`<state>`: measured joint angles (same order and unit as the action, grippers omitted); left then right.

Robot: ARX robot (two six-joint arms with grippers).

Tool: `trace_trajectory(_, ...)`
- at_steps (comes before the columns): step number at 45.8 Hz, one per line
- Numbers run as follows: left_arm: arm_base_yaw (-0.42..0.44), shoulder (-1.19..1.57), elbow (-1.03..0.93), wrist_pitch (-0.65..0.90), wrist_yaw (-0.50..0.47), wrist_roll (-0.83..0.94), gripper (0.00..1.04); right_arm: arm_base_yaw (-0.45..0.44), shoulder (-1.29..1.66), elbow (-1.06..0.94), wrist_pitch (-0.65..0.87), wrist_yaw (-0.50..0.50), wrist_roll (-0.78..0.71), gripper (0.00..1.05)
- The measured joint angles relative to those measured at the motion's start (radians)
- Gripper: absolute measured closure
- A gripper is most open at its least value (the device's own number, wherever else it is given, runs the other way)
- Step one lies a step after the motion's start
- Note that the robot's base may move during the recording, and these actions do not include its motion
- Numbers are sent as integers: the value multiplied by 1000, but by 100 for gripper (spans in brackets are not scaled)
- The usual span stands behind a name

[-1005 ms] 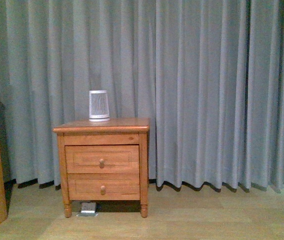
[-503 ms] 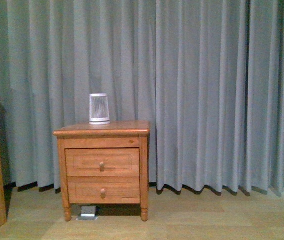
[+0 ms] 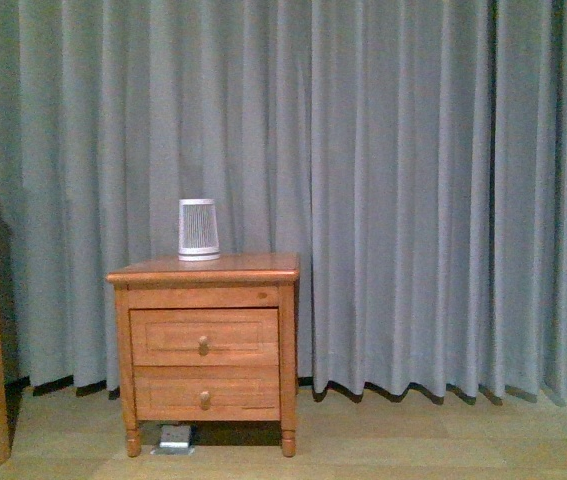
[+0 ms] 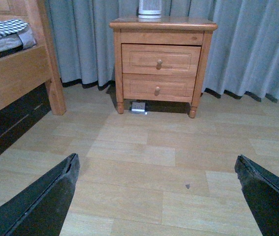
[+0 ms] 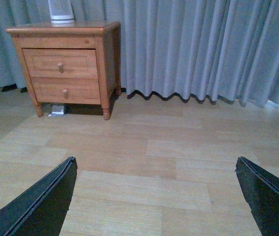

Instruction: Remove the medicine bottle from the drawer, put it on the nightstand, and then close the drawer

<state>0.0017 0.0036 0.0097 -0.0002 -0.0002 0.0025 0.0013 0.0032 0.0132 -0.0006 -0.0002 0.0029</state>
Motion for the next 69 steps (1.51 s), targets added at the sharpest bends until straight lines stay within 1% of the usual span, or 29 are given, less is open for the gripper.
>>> trace_trajectory(69, 0, 0, 0, 0, 0, 0, 7, 0, 0, 0, 0, 0, 0, 7)
